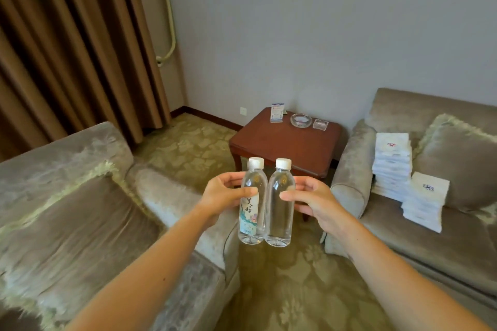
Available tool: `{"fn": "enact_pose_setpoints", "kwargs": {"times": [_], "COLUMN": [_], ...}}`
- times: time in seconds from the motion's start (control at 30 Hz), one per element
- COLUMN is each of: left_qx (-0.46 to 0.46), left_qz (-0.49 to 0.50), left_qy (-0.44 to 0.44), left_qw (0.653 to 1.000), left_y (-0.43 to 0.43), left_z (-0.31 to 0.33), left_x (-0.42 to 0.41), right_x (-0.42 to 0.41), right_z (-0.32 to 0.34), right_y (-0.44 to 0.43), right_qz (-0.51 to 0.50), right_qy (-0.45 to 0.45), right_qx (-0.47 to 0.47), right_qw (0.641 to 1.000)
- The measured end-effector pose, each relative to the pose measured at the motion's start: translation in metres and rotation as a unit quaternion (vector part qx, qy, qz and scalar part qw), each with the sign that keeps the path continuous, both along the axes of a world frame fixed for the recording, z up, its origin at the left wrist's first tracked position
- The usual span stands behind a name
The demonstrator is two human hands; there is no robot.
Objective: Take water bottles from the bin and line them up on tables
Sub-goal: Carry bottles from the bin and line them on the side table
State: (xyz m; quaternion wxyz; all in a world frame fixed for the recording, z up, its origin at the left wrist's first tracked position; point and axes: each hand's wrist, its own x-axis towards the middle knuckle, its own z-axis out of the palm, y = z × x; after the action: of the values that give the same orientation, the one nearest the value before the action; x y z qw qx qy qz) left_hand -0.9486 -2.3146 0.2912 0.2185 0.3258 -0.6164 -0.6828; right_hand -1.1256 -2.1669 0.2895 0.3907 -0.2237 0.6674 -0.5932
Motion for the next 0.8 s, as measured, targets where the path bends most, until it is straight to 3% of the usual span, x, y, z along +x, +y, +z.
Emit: {"fn": "enact_pose_setpoints", "kwargs": {"times": [0.3, 0.8], "left_qx": [-0.009, -0.019], "left_qz": [-0.043, 0.019], "left_qy": [0.011, -0.004], "left_qw": [0.999, 1.0], "left_y": [-0.145, -0.371], "left_z": [0.011, -0.022], "left_x": [-0.169, -0.443], "right_x": [-0.156, -0.441], "right_z": [0.013, -0.017], "right_y": [-0.126, -0.37], "right_qz": [-0.04, 0.016], "right_qy": [0.003, 0.024], "right_qx": [-0.006, 0.017], "right_qw": [0.999, 0.999]}}
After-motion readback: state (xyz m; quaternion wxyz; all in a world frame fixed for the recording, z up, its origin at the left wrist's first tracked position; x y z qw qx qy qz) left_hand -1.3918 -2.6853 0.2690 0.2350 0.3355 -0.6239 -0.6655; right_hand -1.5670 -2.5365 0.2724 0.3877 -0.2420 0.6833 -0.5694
